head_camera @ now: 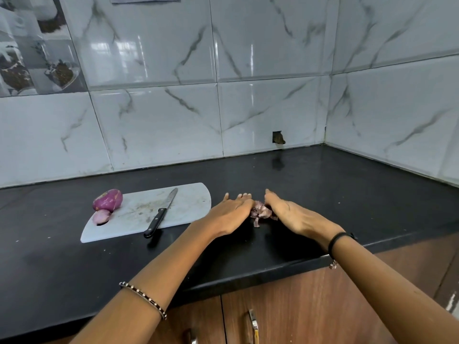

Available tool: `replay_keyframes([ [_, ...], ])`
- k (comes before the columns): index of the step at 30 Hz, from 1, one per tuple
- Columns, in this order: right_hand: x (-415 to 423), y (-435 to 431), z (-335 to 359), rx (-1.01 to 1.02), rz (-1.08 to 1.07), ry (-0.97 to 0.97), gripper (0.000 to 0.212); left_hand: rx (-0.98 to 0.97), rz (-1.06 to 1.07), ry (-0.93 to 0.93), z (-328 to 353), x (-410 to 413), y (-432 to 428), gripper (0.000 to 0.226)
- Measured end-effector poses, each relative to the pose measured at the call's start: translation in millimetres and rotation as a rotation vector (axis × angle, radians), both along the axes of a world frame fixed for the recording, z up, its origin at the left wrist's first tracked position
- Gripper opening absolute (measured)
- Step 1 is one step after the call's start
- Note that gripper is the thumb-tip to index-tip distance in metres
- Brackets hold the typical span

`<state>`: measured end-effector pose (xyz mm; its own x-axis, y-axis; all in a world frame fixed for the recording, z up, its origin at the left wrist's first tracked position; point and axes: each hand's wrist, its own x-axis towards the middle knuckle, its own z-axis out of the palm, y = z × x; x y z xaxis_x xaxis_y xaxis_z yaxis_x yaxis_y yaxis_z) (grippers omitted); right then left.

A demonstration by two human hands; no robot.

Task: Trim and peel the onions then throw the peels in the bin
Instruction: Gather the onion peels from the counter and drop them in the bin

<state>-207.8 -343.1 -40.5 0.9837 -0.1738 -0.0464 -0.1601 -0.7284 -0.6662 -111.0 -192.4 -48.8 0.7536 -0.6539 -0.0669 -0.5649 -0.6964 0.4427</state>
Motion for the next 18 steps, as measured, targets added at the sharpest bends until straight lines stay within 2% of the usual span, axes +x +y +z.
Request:
replay_keyframes([
  [6, 21, -8, -4, -0.064, -0.057, 0.005, 0.059, -0.012, 0.052, 0.037, 2, 3, -15, 0.058],
  [9, 19, -15, -7, 0.017, -0.09, 0.018, 0.054, -0.05, -0.013, 0.035, 0, -13, -24, 0.056],
  [14, -3, -15, -13, 0.077, -0.068, -0.024, 0.056, -0.074, 0.0, 0.048, -6, -31, -16, 0.057],
  [18, -30, -9, -10, 0.101, -0.039, -0.02, 0.058, -0.184, 0.029, 0.158, 8, -43, 4, 0.053],
])
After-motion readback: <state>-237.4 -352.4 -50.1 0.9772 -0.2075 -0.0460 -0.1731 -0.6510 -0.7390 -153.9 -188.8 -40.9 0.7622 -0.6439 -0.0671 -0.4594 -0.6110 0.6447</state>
